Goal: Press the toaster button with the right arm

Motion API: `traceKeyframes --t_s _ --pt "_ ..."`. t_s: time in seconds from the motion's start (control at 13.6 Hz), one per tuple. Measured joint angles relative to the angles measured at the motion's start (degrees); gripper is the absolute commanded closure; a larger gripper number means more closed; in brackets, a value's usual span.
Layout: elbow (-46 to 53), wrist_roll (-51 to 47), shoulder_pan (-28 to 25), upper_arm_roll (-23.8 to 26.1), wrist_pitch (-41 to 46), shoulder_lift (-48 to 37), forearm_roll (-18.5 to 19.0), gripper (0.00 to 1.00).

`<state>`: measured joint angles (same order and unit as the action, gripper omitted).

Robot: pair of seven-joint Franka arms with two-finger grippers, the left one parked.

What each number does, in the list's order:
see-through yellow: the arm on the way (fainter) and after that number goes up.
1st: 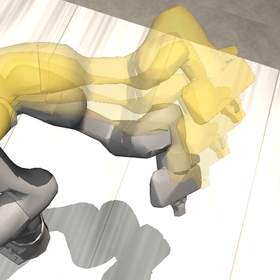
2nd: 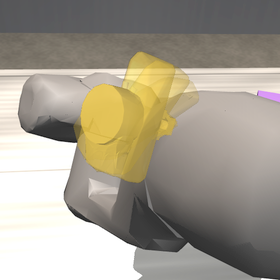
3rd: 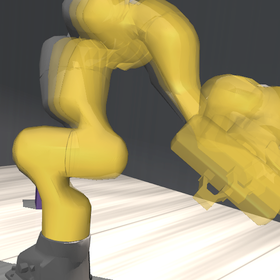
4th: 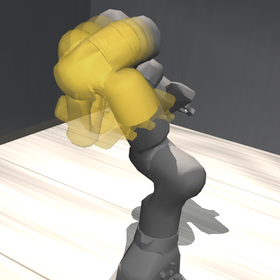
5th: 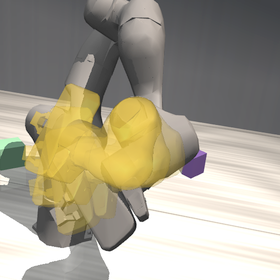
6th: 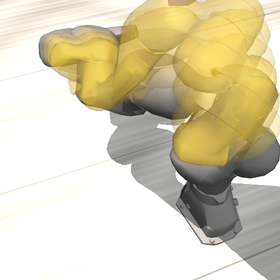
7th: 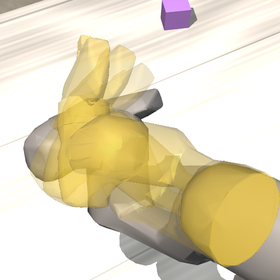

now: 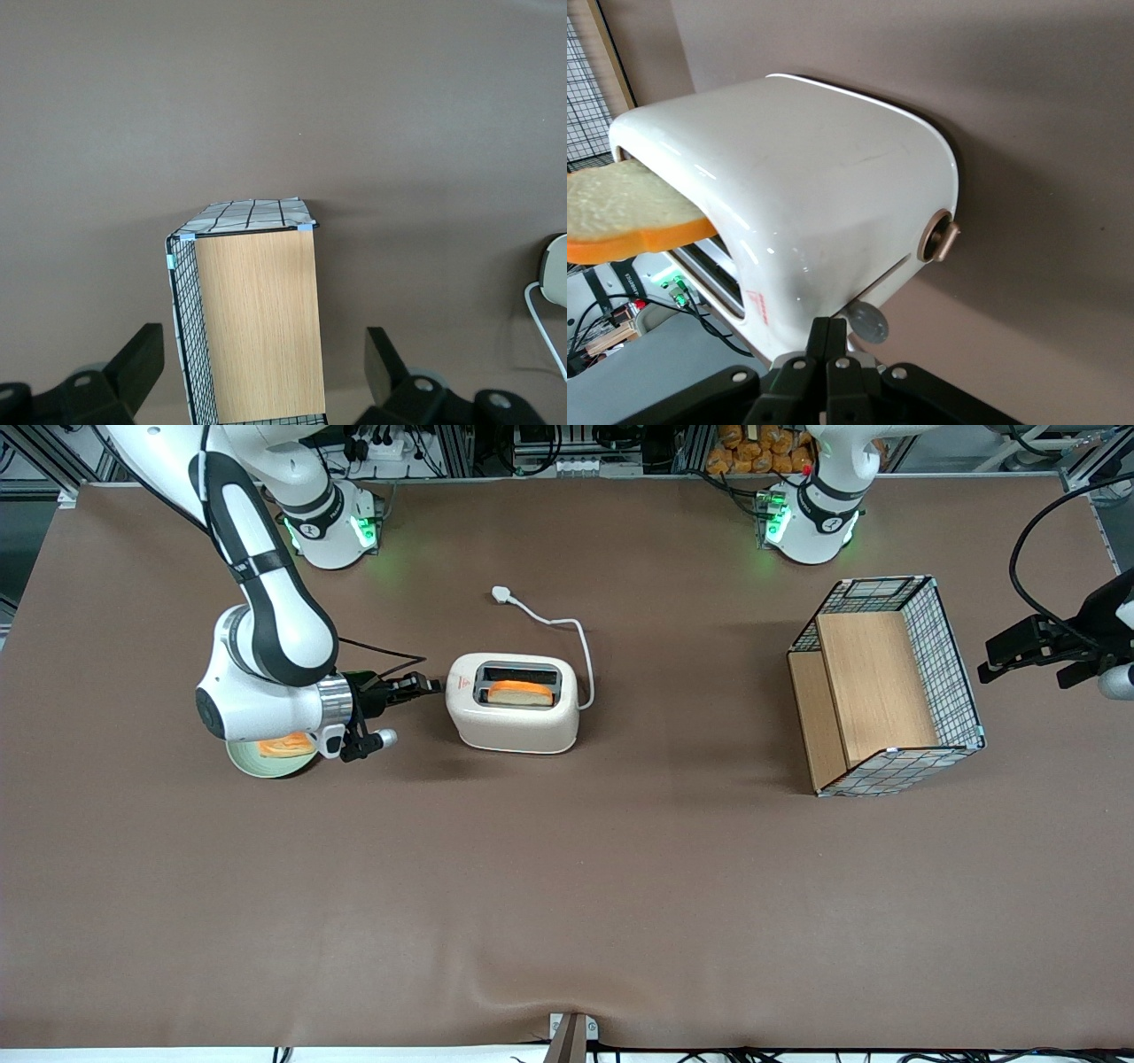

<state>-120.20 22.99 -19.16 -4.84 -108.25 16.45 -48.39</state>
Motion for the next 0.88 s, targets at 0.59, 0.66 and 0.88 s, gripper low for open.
traceKeyframes --t_s 0.59,0.66,0.88 --pt "-2.81 4.71 -0.01 -0.10 -2.37 0.00 -2.41 1.00" --pt "-2.83 5.00 -0.01 -0.10 -2.40 0.00 -2.44 1.00" --pt "-3.16 6.00 -0.01 -0.10 -3.08 0.02 -2.59 1.00"
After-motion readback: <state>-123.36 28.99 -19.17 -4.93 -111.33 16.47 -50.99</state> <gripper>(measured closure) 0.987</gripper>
